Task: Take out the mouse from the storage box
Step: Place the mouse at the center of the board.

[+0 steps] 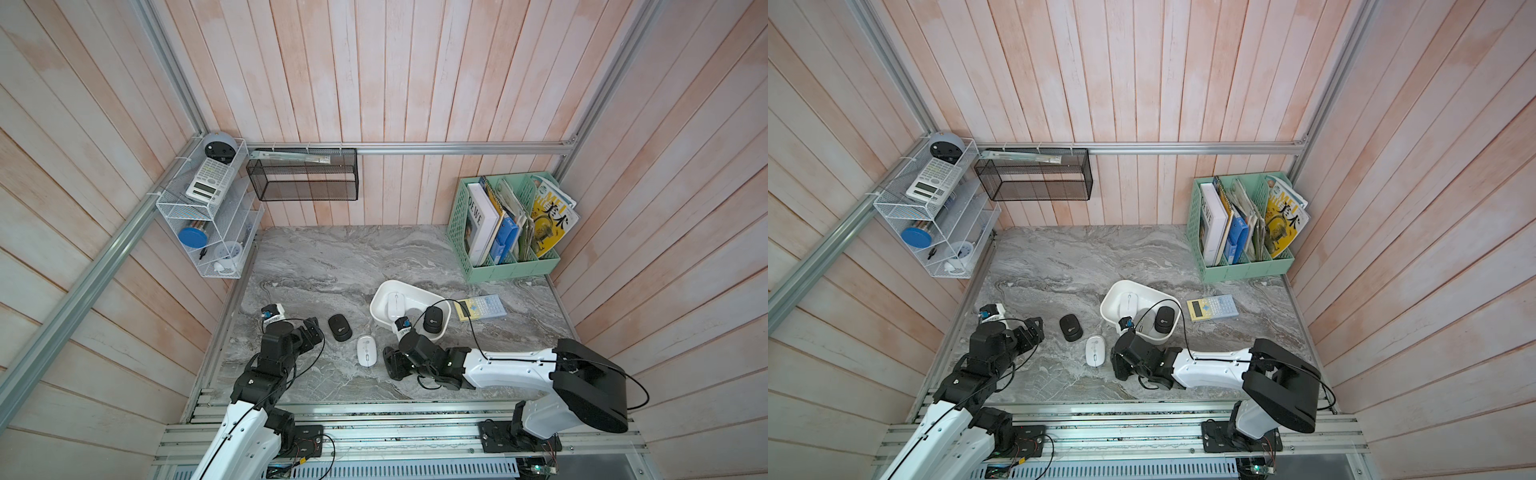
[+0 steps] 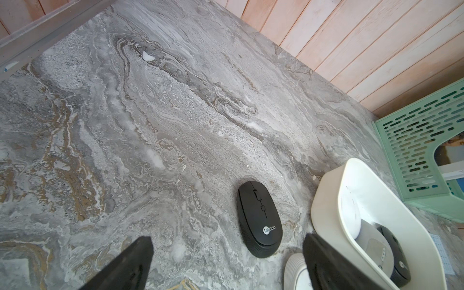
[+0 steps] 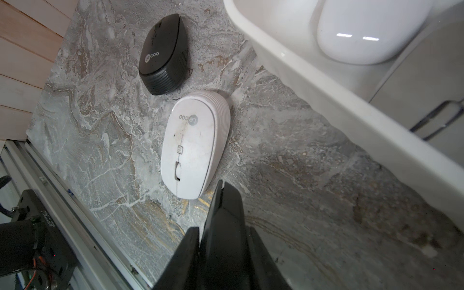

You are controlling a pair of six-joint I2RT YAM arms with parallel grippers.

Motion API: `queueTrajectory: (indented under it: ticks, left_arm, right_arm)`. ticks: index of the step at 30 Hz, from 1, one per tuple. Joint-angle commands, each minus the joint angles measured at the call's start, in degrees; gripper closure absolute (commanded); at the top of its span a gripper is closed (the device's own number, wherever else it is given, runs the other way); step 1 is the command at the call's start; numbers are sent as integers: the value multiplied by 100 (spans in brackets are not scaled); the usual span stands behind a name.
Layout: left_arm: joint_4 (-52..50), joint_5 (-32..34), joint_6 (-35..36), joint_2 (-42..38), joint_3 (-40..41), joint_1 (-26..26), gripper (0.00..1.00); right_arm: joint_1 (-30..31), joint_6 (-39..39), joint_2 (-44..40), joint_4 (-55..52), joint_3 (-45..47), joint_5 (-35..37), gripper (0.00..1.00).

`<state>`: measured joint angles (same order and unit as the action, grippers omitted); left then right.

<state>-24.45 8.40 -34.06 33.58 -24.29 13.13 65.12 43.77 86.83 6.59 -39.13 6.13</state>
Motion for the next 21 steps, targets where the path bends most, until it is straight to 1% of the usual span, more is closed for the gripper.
queueTrajectory:
  ticks: [1, 3, 7, 11, 15, 21]
  left_arm:
    - [126, 80, 31, -38, 100, -20, 1]
    - [127, 71, 27, -34, 100, -16, 1]
    - [124, 73, 25, -37, 100, -18, 1]
    - [123, 65, 30, -51, 96, -20, 1]
    - [134, 65, 28, -47, 99, -20, 1]
    - [133, 67, 27, -36, 107, -19, 1]
  right_arm:
    - [26, 225, 145, 214, 38, -49, 77]
    - [11, 349, 237, 94, -40, -96, 75]
    - [-36, 360, 433, 163, -78, -356, 75]
    - [-52, 540, 492, 365, 19, -328, 74]
    - [-61, 615, 339, 300, 137, -70, 64]
    - [-96, 629, 71, 124, 265, 185, 52]
